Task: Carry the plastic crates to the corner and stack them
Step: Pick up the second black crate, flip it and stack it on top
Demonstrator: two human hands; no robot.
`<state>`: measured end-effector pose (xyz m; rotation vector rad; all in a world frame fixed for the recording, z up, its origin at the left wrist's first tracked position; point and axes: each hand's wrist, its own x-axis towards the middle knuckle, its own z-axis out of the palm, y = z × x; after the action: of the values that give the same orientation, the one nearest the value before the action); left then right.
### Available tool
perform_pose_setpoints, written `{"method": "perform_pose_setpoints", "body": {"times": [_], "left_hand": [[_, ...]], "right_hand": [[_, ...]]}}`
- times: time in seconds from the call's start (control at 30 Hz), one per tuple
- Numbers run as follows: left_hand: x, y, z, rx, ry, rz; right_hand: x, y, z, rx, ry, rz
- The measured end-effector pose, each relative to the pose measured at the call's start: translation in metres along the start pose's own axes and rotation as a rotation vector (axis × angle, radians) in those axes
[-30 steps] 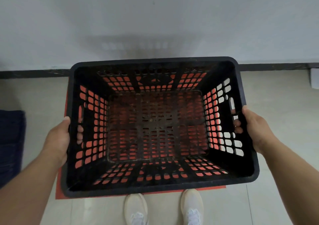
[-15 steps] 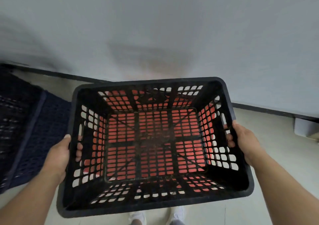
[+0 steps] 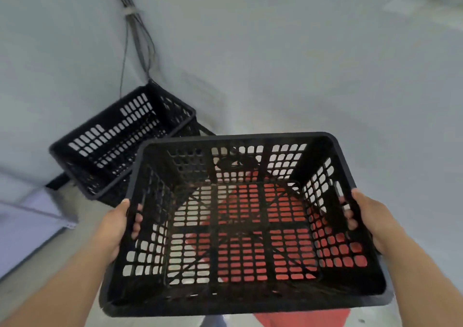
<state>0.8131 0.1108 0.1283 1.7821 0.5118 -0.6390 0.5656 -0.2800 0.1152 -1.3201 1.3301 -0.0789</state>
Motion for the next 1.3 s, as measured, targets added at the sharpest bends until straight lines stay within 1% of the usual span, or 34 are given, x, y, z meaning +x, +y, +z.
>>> {"method": "perform_pose_setpoints", "body": {"times": [0.1,0.33,0.47,0.63,0.73,0.83,1.07,1.3], "left_hand": [[-0.002,0.023,-0.034,-0.056,0.036,0.017],[0.001,0.09,-0.107,-0.198,0.169,-0.014],[-0.01,0.115,-0.127,-0.27,0.158,-0.081],[-0.022,0.115,-0.134,-0.375,0.083,-0.218],[-0.027,0.117,-0.133,-0.43,0.094,-0.229],[-0.033,0.125,-0.136,-0.471,0.148,-0.22],[-0.05,0.167,-0.159,-0.519,0.303,-0.103],[-0.034,0.205,-0.174,-0.511,0.429,-0.01]], "right_hand": [[0.0,-0.054,0.036,-0.06,-0.067,-0.05],[-0.014,-0.183,0.119,-0.157,-0.175,-0.154],[-0.022,-0.252,0.143,-0.267,-0.232,-0.168],[-0.012,-0.317,0.154,-0.363,-0.294,-0.135],[0.0,-0.346,0.169,-0.425,-0.343,-0.117],[0.009,-0.373,0.195,-0.465,-0.421,-0.125],[0.004,-0.422,0.253,-0.458,-0.582,-0.23],[0.008,-0.446,0.297,-0.403,-0.666,-0.334]]}}
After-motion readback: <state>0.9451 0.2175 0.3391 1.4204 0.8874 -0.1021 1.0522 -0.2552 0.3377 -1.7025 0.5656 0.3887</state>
